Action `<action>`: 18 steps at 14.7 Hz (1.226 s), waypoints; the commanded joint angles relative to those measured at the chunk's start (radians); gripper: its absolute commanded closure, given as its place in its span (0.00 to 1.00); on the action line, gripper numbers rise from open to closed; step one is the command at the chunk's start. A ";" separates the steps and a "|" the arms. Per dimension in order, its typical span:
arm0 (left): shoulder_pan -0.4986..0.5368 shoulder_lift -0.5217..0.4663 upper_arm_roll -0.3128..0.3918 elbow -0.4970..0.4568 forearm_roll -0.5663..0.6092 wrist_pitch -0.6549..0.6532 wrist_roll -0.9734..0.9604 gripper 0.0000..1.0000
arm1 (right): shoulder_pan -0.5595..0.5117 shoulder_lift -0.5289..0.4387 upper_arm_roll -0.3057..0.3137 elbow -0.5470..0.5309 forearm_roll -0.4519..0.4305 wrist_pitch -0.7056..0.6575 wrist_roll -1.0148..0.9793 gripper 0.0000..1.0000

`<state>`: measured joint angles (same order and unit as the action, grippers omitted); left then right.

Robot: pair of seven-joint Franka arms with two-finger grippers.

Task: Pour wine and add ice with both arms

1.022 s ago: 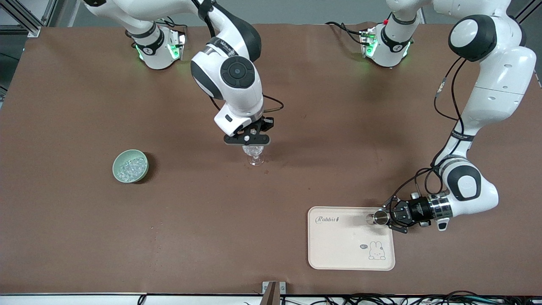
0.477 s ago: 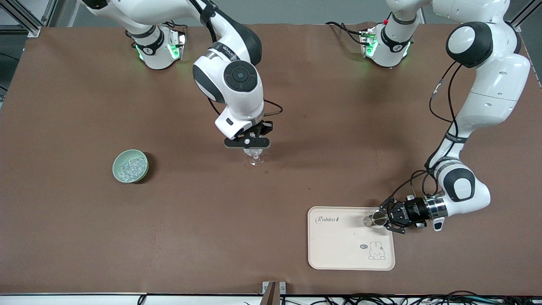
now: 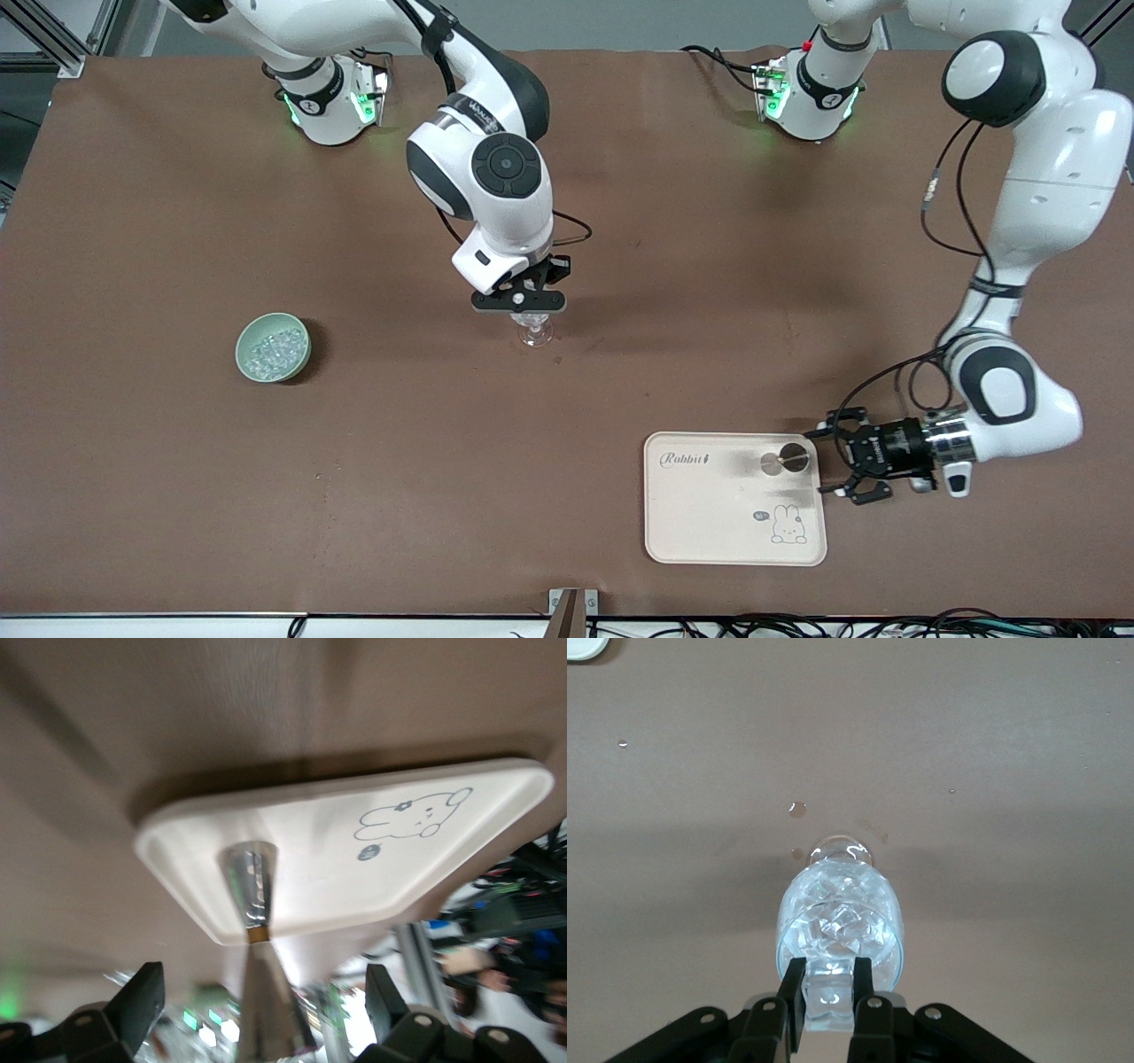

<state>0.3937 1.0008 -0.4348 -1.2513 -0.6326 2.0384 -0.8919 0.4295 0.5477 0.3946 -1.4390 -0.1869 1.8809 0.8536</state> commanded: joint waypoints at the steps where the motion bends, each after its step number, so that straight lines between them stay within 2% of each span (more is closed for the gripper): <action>1: 0.048 -0.123 -0.011 -0.031 0.254 -0.110 0.034 0.00 | 0.003 -0.011 0.003 -0.024 -0.028 0.010 0.022 0.79; 3: 0.060 -0.189 -0.016 -0.031 0.354 -0.150 0.137 0.00 | 0.003 -0.011 0.003 -0.024 -0.028 0.010 0.022 0.75; 7: 0.037 -0.359 -0.021 -0.033 0.603 -0.198 0.494 0.00 | 0.003 -0.011 0.003 -0.024 -0.028 0.007 0.022 0.67; 11: 0.013 -0.486 -0.083 -0.036 0.815 -0.265 0.565 0.00 | 0.003 -0.011 0.003 -0.024 -0.028 0.007 0.022 0.66; 13: 0.019 -0.565 -0.117 -0.045 0.823 -0.305 0.577 0.00 | 0.002 -0.011 0.003 -0.021 -0.028 0.004 0.022 0.61; 14: 0.019 -0.602 -0.130 -0.046 0.823 -0.334 0.596 0.00 | -0.009 -0.017 0.004 -0.014 -0.025 0.003 0.019 0.47; 15: 0.019 -0.638 -0.140 -0.046 0.823 -0.363 0.617 0.00 | -0.015 -0.031 0.004 -0.011 -0.025 0.003 0.015 0.27; 16: 0.020 -0.674 -0.154 -0.046 0.821 -0.397 0.643 0.00 | -0.026 -0.058 0.004 -0.011 -0.025 0.003 0.019 0.03; 18: 0.017 -0.741 -0.159 -0.059 0.814 -0.457 0.707 0.00 | -0.086 -0.132 0.009 -0.012 -0.025 -0.003 0.018 0.00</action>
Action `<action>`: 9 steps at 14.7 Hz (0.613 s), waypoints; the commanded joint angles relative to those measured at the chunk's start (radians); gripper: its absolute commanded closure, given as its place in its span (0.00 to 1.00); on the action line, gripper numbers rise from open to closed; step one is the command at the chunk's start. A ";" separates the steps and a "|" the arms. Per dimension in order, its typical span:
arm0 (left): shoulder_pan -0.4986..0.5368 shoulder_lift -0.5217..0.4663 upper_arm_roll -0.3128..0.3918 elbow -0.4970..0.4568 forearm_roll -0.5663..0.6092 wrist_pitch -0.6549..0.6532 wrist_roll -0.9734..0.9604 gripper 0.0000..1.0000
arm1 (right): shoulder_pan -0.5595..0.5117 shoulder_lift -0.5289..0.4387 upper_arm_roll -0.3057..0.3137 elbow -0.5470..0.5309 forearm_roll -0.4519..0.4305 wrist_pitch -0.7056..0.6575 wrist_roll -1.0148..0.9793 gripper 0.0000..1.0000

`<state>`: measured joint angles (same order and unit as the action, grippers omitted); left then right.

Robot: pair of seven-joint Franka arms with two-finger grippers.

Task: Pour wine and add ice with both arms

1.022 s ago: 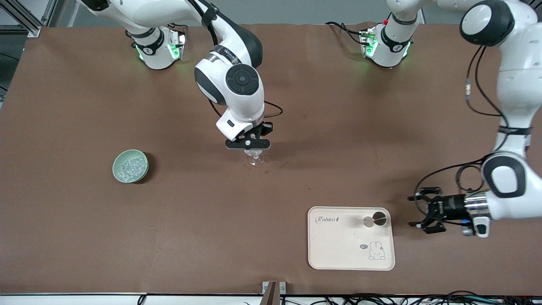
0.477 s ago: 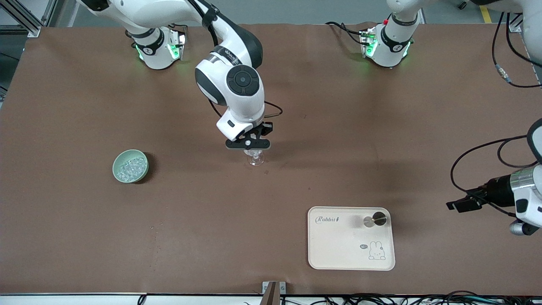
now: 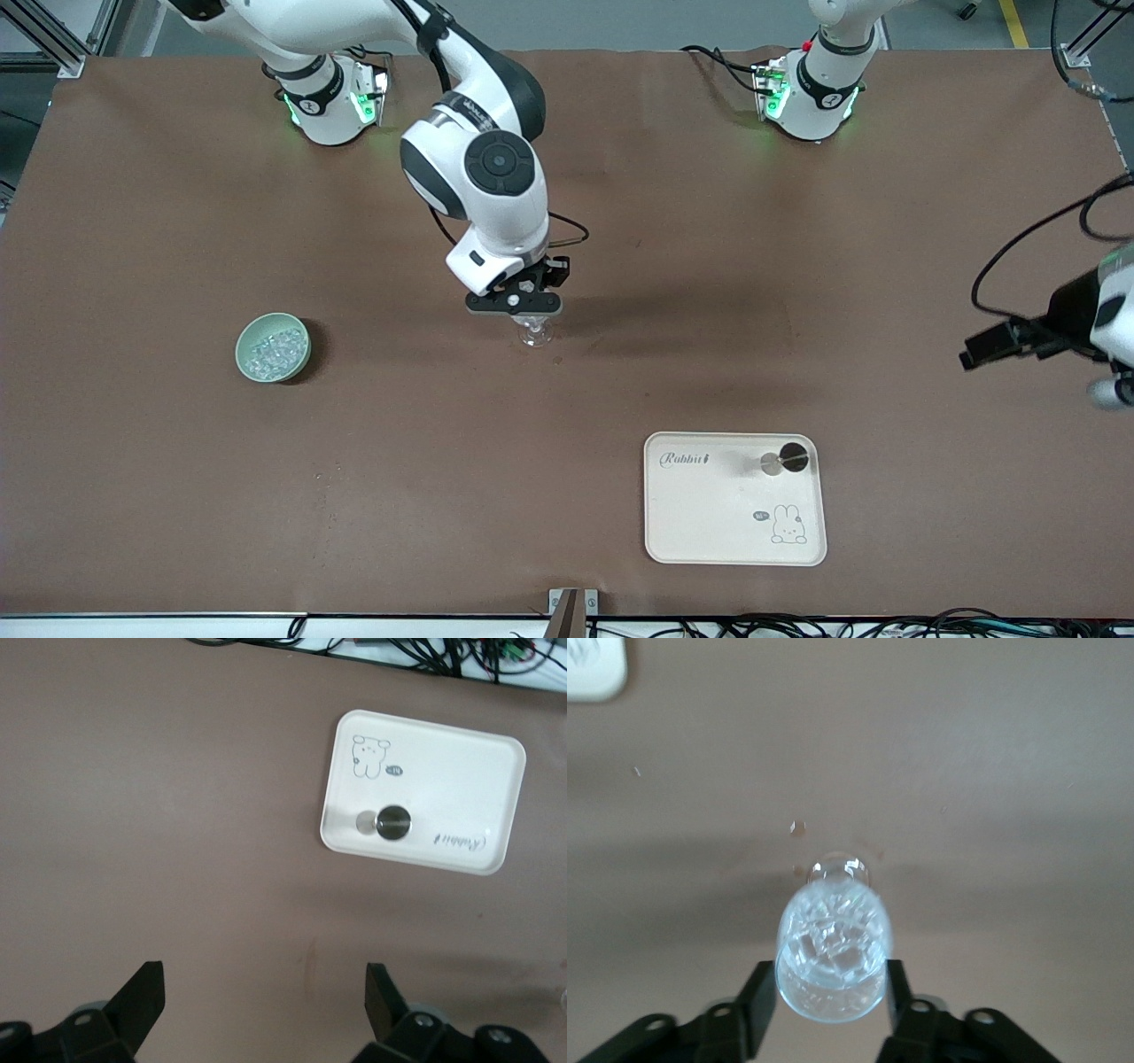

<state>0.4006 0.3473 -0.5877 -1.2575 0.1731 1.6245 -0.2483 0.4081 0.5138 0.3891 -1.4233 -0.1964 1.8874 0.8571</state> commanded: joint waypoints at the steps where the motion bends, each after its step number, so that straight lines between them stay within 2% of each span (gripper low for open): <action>1: 0.001 -0.114 -0.004 -0.060 0.006 -0.049 0.082 0.00 | -0.101 -0.136 0.033 -0.028 -0.015 -0.028 0.016 0.00; 2: -0.023 -0.131 0.012 -0.068 0.000 -0.052 0.096 0.00 | -0.142 -0.181 0.037 -0.028 -0.015 -0.051 0.016 0.00; 3: -0.052 -0.155 0.063 -0.074 -0.009 -0.063 0.121 0.00 | -0.184 -0.222 0.037 -0.028 -0.015 -0.079 0.008 0.00; 6: -0.198 -0.250 0.271 -0.135 -0.078 -0.075 0.197 0.00 | -0.311 -0.323 0.033 -0.026 -0.015 -0.161 0.004 0.00; 9: -0.310 -0.355 0.417 -0.245 -0.155 -0.077 0.213 0.00 | -0.394 -0.377 0.013 -0.031 -0.008 -0.189 -0.001 0.00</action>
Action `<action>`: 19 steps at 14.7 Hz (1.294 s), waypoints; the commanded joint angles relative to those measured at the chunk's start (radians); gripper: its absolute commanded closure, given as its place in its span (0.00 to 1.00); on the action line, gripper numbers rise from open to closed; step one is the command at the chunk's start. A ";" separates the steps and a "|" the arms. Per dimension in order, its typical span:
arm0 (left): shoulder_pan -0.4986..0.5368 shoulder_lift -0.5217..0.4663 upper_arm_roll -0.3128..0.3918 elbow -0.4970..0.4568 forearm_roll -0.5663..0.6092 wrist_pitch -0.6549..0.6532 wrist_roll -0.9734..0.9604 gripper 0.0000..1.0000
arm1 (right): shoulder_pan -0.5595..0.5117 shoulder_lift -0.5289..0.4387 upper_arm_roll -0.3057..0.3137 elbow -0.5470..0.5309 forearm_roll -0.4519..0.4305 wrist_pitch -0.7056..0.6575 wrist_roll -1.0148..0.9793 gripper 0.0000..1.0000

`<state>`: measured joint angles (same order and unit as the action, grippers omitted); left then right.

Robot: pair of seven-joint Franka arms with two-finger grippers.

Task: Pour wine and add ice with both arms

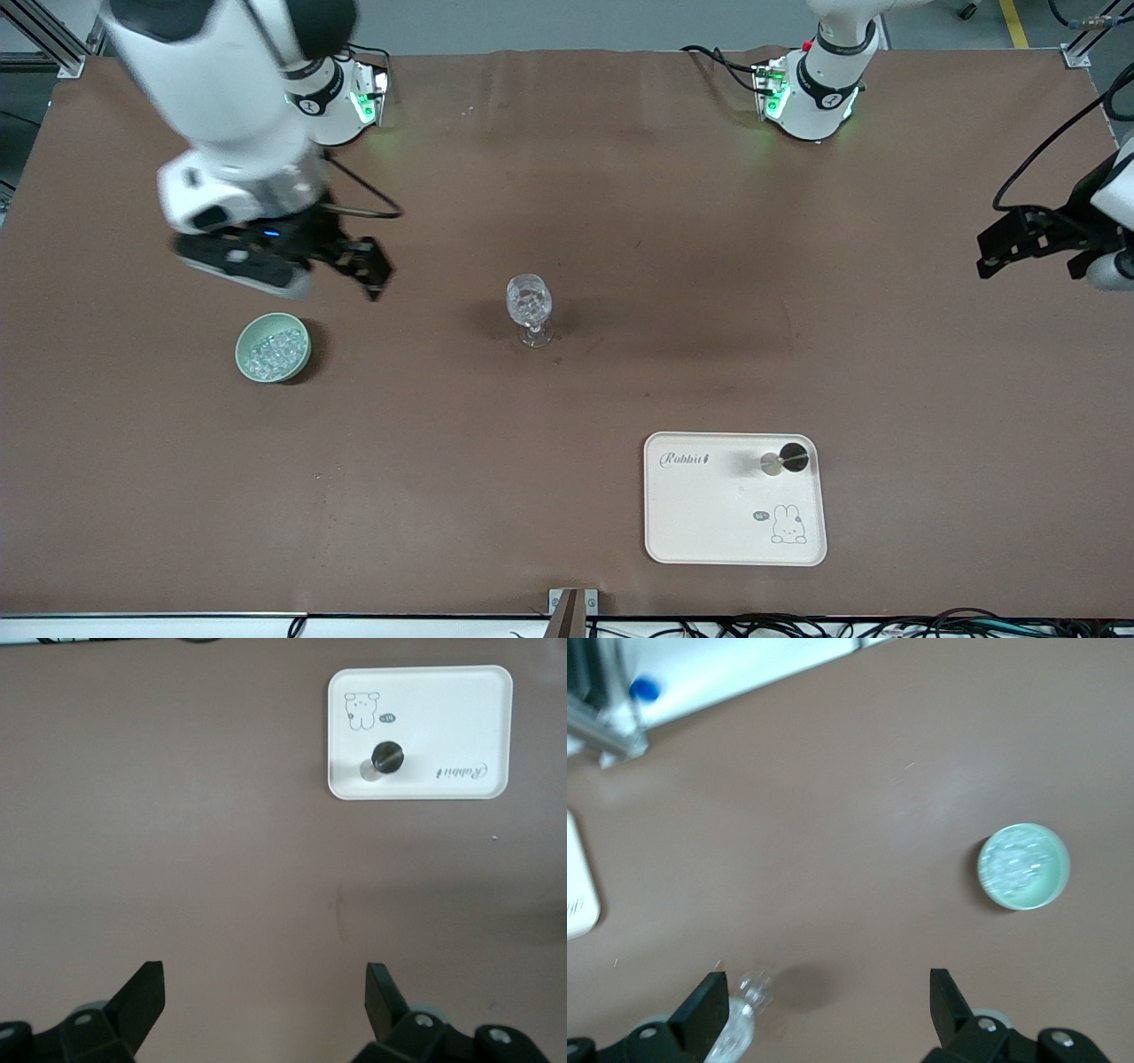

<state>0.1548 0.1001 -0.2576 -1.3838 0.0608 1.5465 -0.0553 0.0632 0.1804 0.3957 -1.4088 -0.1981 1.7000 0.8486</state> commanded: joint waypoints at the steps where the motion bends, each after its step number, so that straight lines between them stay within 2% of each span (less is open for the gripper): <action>1: -0.105 -0.150 0.140 -0.173 -0.062 0.003 0.014 0.00 | -0.049 -0.053 -0.020 -0.045 -0.001 -0.014 -0.002 0.00; 3: -0.136 -0.206 0.170 -0.243 -0.070 0.017 0.011 0.00 | -0.052 -0.084 -0.078 -0.045 0.015 -0.064 -0.107 0.00; 6: -0.173 -0.252 0.172 -0.294 -0.053 0.020 0.009 0.00 | -0.053 -0.142 -0.202 -0.044 0.110 -0.150 -0.297 0.00; 12: -0.181 -0.235 0.158 -0.287 -0.053 0.010 0.015 0.00 | -0.082 -0.159 -0.380 -0.038 0.216 -0.194 -0.606 0.00; 15: -0.182 -0.217 0.158 -0.274 -0.053 0.009 0.000 0.00 | -0.094 -0.156 -0.428 -0.004 0.221 -0.242 -0.718 0.00; 19: -0.182 -0.208 0.158 -0.251 -0.053 0.007 -0.006 0.00 | -0.094 -0.156 -0.429 -0.002 0.220 -0.255 -0.726 0.00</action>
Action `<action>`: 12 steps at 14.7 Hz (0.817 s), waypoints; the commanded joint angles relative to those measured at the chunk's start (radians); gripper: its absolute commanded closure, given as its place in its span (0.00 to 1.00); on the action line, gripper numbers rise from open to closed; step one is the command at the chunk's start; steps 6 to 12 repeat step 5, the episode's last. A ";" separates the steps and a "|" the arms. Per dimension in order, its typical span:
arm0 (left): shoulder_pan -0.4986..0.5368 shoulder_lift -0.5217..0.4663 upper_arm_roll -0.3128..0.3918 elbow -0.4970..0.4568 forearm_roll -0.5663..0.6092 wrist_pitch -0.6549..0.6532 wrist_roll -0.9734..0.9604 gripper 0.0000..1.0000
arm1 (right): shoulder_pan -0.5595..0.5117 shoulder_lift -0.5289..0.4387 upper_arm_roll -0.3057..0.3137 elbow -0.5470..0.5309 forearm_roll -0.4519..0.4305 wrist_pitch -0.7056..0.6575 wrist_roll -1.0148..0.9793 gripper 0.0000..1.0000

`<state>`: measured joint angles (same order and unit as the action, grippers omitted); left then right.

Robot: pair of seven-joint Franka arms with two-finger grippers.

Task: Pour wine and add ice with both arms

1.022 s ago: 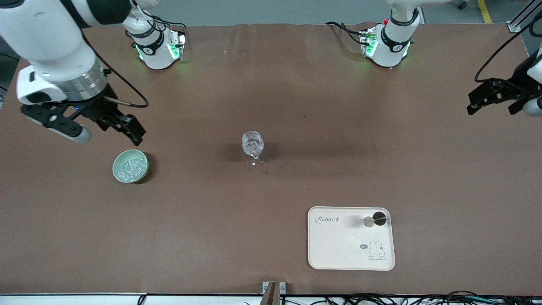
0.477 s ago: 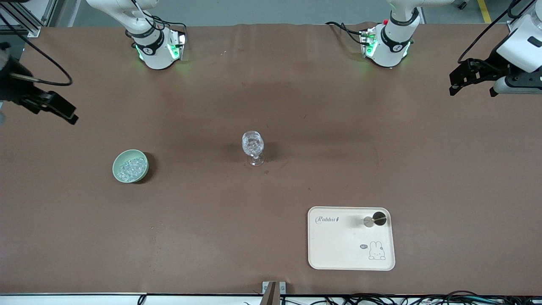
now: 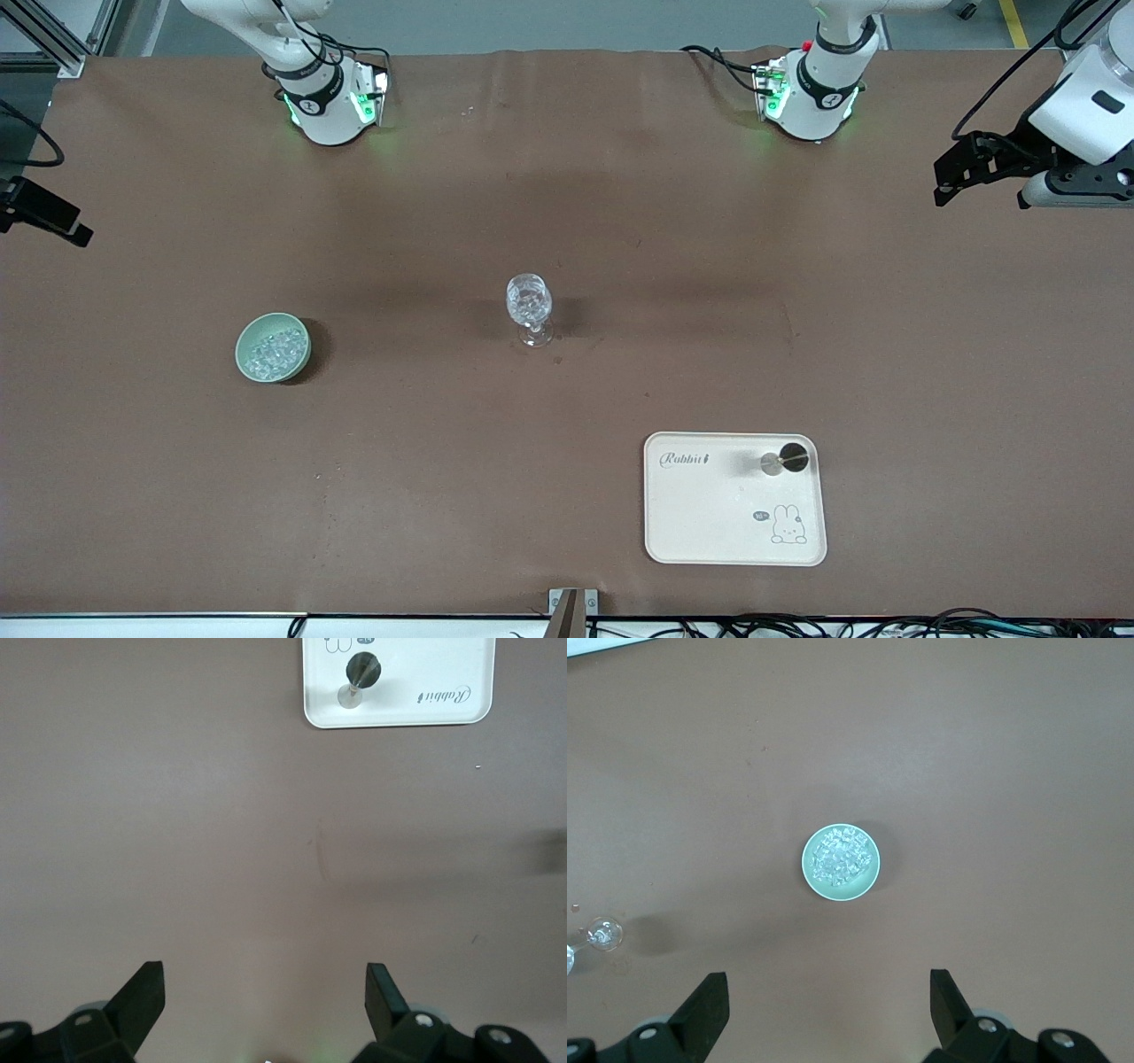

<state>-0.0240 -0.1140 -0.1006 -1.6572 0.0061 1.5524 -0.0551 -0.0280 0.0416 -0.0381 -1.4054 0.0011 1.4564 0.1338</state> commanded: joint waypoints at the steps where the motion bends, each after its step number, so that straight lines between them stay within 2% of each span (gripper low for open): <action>1: -0.004 0.007 0.001 0.022 0.002 0.002 -0.006 0.00 | -0.003 -0.017 0.004 -0.006 0.020 -0.011 -0.014 0.00; 12: 0.001 0.010 0.001 0.020 0.002 -0.008 -0.006 0.00 | -0.012 -0.017 0.007 -0.007 0.022 -0.016 -0.016 0.00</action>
